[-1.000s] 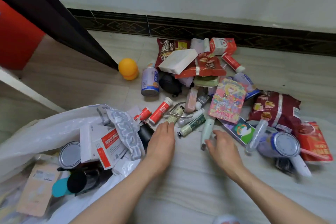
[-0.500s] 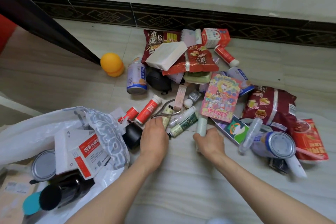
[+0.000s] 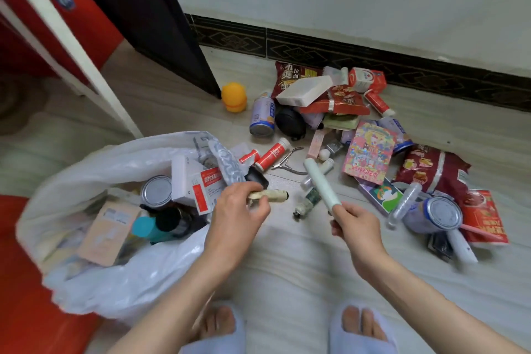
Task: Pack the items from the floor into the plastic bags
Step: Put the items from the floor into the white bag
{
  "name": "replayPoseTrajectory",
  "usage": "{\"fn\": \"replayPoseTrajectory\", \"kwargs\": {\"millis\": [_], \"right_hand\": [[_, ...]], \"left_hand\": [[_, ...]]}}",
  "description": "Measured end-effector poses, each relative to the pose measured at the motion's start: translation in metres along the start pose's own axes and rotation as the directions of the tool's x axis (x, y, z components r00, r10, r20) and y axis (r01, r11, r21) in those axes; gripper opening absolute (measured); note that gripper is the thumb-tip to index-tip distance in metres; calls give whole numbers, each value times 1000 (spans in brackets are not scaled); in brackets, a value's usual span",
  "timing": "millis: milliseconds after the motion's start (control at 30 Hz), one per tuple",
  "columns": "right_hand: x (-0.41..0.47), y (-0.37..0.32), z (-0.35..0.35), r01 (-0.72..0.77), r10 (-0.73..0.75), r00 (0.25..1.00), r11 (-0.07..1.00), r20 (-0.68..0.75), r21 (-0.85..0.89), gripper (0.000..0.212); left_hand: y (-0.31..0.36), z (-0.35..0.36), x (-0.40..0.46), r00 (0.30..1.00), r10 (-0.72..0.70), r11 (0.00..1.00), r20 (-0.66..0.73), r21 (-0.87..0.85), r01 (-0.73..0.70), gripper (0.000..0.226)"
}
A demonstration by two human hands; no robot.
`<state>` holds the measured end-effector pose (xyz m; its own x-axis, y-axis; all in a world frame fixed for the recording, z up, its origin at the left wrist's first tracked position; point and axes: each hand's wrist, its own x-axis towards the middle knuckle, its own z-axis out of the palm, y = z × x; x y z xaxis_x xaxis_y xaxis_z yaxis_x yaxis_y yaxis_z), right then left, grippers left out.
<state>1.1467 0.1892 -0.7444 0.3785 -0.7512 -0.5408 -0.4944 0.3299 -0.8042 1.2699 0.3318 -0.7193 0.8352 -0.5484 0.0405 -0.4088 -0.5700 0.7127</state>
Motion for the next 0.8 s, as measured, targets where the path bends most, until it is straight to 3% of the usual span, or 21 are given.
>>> {"fn": "replayPoseTrajectory", "kwargs": {"millis": [167,333,500,633,800], "right_hand": [[-50,-41,30,223,-213,959,974,187,-32,16],[-84,-67,73,291,-254,899,955,358,-54,18],[-92,-79,119,367,-258,813,923,522,-116,14],[-95,-65,155,418,-213,774,879,596,-229,13],[-101,-33,174,375,-140,857,829,496,-414,26]], "left_hand": [[-18,-79,-29,975,-53,998,-214,-55,43,7],[-67,-148,-53,915,-180,983,-362,-43,177,6],[-110,-167,-77,840,-297,945,-454,-16,326,11],[-137,-153,-82,825,-381,906,-417,10,423,16],[-167,-133,-80,857,-456,869,-239,88,487,18]]}}
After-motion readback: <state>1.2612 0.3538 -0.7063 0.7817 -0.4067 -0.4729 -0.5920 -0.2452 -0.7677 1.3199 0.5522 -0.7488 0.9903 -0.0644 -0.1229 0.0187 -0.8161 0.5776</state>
